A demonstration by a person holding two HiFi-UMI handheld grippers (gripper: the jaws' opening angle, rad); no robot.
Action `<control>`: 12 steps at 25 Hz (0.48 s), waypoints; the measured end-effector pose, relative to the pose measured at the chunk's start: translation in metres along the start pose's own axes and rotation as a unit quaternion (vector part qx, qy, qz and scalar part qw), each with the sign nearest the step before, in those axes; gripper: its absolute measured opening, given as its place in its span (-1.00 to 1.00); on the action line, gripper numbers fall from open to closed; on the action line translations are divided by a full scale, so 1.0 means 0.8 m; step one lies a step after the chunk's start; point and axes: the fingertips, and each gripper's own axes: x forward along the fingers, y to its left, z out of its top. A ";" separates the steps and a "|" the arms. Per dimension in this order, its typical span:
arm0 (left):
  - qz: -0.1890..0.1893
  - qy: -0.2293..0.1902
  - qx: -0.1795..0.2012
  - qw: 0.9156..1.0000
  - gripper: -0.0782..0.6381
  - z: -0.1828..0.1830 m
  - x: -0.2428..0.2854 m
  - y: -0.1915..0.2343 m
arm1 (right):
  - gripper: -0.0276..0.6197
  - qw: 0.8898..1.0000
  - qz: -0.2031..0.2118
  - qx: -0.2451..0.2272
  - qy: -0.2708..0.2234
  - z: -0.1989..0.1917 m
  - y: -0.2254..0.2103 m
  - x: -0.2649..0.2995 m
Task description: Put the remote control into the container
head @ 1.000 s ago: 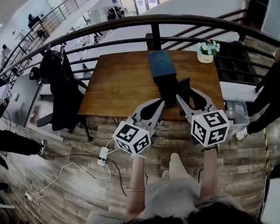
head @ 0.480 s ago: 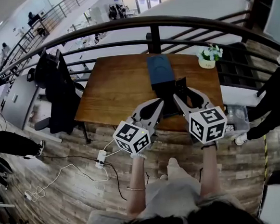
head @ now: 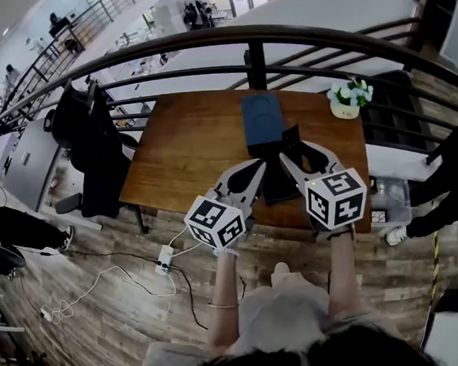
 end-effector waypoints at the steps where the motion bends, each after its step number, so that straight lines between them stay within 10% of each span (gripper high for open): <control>1: 0.002 0.002 -0.001 1.000 -0.77 -0.002 0.002 0.004 | -0.29 1.000 0.002 0.001 0.001 -0.001 -0.002 0.004; 12: 0.006 0.032 -0.021 0.999 -0.77 -0.021 0.017 0.052 | -0.29 0.999 0.009 0.006 0.030 -0.006 -0.012 0.055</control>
